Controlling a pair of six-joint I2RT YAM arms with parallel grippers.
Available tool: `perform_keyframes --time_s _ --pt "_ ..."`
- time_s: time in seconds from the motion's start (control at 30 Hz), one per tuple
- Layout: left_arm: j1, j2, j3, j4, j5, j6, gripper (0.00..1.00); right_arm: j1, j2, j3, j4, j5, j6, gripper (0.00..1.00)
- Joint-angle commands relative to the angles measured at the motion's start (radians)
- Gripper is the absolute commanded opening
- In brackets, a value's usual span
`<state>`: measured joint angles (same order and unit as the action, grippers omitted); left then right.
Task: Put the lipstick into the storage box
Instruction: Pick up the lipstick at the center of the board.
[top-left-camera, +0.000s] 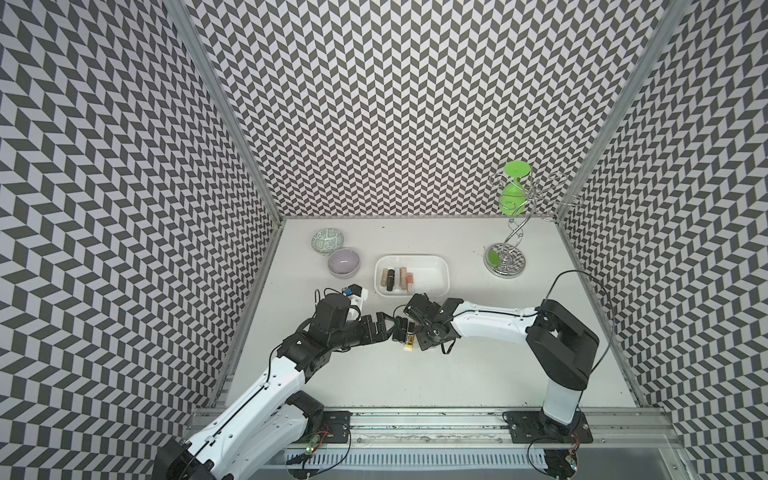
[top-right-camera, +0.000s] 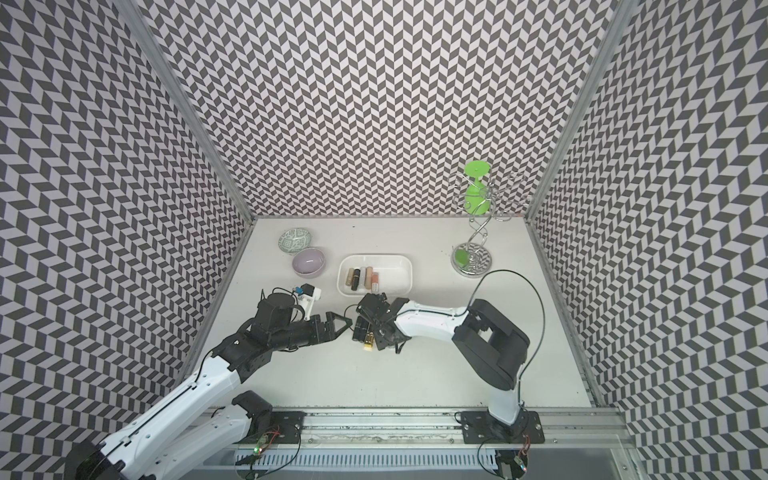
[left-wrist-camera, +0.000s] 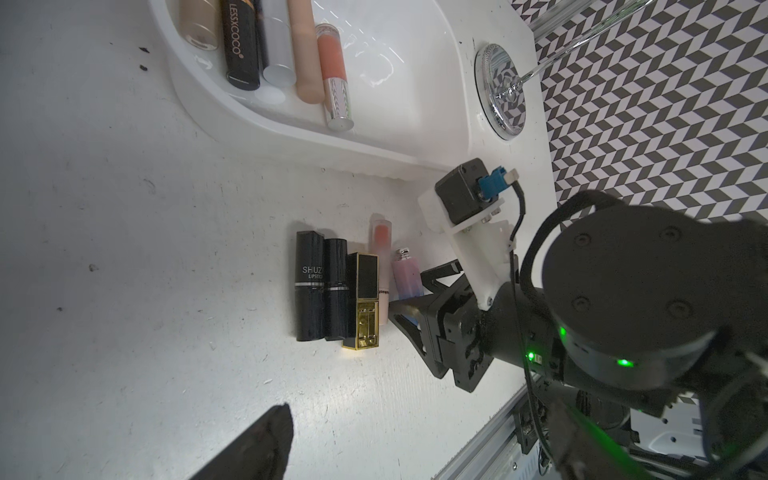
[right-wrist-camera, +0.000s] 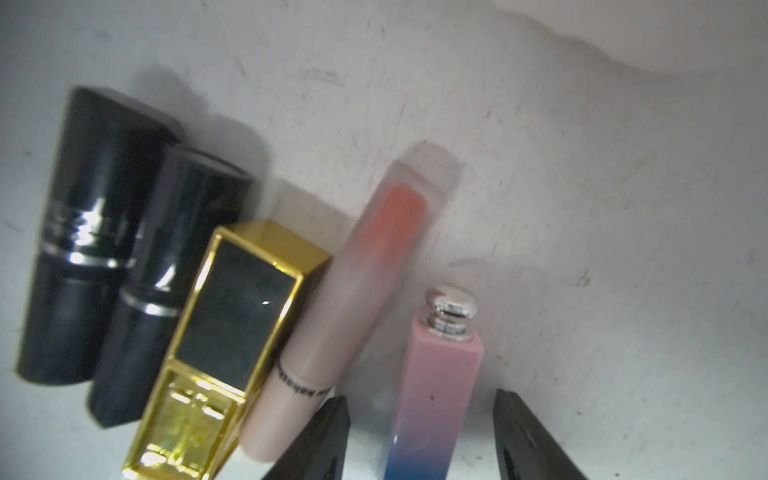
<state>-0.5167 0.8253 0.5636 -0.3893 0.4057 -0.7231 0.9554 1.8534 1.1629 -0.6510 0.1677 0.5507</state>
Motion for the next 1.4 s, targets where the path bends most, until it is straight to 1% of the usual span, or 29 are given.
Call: perform_keyframes --time_s 0.0,0.13,0.33,0.57,0.77,0.87,1.13,1.23,1.3,1.33,1.37 --pt "-0.001 -0.020 0.007 0.012 0.003 0.010 0.99 -0.013 0.036 0.018 0.021 0.016 -0.019 0.56" --pt "-0.001 -0.024 0.008 0.006 -0.002 0.010 0.99 -0.035 0.038 0.008 0.030 0.010 -0.027 0.49" --pt "0.002 -0.026 0.007 0.004 -0.004 0.008 0.99 -0.066 0.031 -0.005 0.040 0.006 -0.041 0.48" --pt "0.003 -0.024 0.005 0.004 -0.004 0.003 0.99 -0.119 0.048 0.024 0.057 -0.036 -0.070 0.47" --pt "0.003 -0.034 -0.003 0.004 -0.005 -0.002 0.99 -0.123 0.066 0.039 0.060 -0.049 -0.083 0.37" --pt "0.003 -0.032 -0.001 0.004 -0.005 -0.003 0.99 -0.123 0.072 0.044 0.060 -0.055 -0.081 0.30" --pt "0.003 -0.039 -0.008 0.004 -0.006 -0.009 0.99 -0.123 0.055 0.044 0.050 -0.066 -0.071 0.28" --pt "0.003 -0.046 -0.013 0.010 -0.006 -0.015 0.99 -0.122 0.041 0.036 0.052 -0.069 -0.066 0.19" --pt "0.003 -0.047 -0.015 0.012 -0.006 -0.018 0.99 -0.123 0.028 0.032 0.053 -0.067 -0.066 0.19" --pt "0.003 -0.048 -0.017 0.013 -0.006 -0.019 0.99 -0.123 0.023 0.032 0.051 -0.067 -0.066 0.21" --pt "0.003 -0.047 -0.017 0.014 -0.006 -0.019 0.99 -0.124 0.020 0.033 0.049 -0.067 -0.066 0.28"
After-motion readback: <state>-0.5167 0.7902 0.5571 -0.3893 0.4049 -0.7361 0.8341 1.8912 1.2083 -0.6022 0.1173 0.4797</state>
